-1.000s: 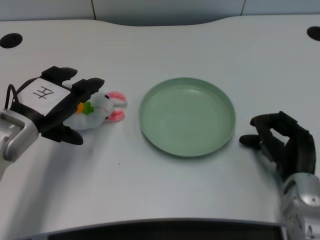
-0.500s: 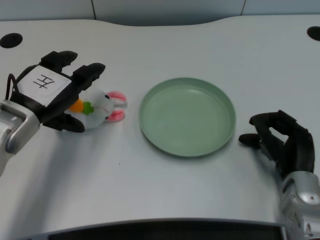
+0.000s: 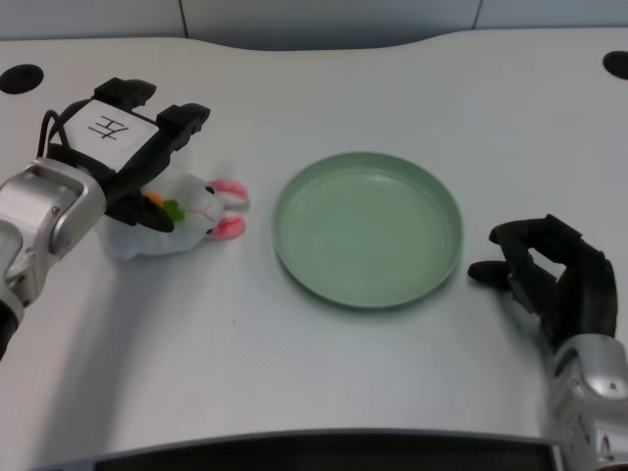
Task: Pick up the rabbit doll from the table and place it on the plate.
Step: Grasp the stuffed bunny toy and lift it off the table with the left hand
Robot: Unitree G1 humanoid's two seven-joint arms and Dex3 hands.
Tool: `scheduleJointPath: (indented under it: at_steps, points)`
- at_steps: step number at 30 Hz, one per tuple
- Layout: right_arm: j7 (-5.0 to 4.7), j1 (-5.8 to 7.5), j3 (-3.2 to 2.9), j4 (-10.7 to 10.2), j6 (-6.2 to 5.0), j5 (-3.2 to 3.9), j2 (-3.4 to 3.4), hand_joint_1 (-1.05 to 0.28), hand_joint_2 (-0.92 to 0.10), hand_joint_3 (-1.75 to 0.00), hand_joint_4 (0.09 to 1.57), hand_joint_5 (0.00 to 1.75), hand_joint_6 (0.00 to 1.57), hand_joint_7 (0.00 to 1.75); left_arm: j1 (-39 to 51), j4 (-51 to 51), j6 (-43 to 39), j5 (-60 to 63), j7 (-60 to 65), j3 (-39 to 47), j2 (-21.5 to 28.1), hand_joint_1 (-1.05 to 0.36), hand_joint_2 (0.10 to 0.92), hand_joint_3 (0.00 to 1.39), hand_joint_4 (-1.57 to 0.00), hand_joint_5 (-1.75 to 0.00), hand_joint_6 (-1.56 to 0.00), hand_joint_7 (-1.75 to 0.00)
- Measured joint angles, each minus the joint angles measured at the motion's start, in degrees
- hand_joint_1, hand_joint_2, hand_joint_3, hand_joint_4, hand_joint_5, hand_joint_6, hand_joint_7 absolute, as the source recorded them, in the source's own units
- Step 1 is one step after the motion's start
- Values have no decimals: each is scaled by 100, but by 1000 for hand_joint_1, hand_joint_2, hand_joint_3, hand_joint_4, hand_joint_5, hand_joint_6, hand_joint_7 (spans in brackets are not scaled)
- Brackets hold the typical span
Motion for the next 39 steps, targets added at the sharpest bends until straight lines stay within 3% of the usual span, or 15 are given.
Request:
scheduleJointPath:
  at_steps: [10, 19, 25, 32, 36, 39]
  points:
    - [33, 114, 14, -164, -2, -3, -6, -779, -921, -135, 863, 870, 856, 1173, -546, 1358, -100, -252, -219, -314, -387, -939, 900, 0, -90, -67, -115, 0]
    - [44, 242, 2, -398, 89, 19, -13, -759, -921, -133, 850, 873, 840, 1173, -897, 2251, -102, -422, -402, -593, -755, -1003, 898, 0, 0, 0, -41, -2]
    - [92, 284, -5, -404, 89, 19, -25, -765, -921, -136, 853, 880, 831, 1181, -1045, 2497, 16, -508, -666, -707, -946, -991, 866, 0, -22, -12, -49, -5]
    - [85, 290, -10, -420, 88, 15, -33, -752, -921, -141, 851, 883, 825, 1187, -1087, 2672, -88, -570, -461, -754, -1003, -918, 804, 0, -221, -110, -162, -46]
    - [113, 315, -19, -445, 82, 22, -50, -752, -921, -151, 849, 892, 819, 1189, -1092, 2774, -88, -616, -322, -755, -1093, -711, 777, 2, -348, -150, -334, -66]
    - [155, 350, -23, -457, 58, 29, -52, -765, -921, -151, 847, 901, 820, 1193, -1093, 2863, -81, -690, -301, -749, -1139, -631, 769, 0, -397, -163, -433, -75]
